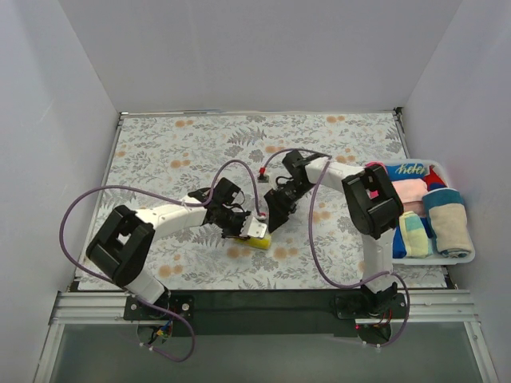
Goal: Roll the towels
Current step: Roll the towel
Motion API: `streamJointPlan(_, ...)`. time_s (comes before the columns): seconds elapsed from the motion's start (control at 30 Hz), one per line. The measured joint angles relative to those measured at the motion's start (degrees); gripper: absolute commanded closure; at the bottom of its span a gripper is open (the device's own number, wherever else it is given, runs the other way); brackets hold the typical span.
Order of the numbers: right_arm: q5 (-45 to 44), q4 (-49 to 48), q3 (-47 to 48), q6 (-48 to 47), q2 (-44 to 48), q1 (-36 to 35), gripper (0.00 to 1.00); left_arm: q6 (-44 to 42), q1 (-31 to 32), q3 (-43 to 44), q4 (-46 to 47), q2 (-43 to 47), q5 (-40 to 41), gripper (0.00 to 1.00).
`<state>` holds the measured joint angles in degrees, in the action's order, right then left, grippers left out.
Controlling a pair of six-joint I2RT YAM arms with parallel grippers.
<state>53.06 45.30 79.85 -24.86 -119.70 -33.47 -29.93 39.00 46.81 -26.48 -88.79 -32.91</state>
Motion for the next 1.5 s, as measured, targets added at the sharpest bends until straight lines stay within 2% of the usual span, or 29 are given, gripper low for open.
streamJointPlan(0.23,-13.4,-5.8,-9.1,0.2,16.8,10.0,0.40,1.5,-2.2,10.8,-10.2,-10.0,-7.3,0.94)
streamJointPlan(0.37,-18.3,-8.5,-15.3,0.1,30.3,8.7,0.62,2.0,-4.6,17.8,-17.8,-17.3,-13.4,0.93)
streamJointPlan(0.5,-22.3,-10.9,-16.8,-0.8,35.6,4.1,0.62,1.9,-6.7,23.9,-25.4,-23.9,-19.3,0.92)
streamJointPlan(0.77,-32.2,-14.7,-18.5,-2.8,35.1,-12.2,0.45,1.9,-7.8,29.3,-37.5,-32.5,-27.1,0.92)
streamJointPlan(1.0,-37.6,-19.2,-19.0,-2.9,32.2,-22.2,0.39,2.3,-7.9,29.6,-44.3,-35.5,-28.4,0.91)
streamJointPlan(1.13,-38.2,-21.1,-20.0,-2.1,30.5,-25.0,0.39,2.3,-8.0,29.5,-46.0,-36.2,-28.3,0.91)
streamJointPlan(1.5,-38.2,-23.6,-20.9,0.7,24.7,-26.8,0.39,3.2,-8.6,28.9,-46.9,-36.5,-28.2,0.90)
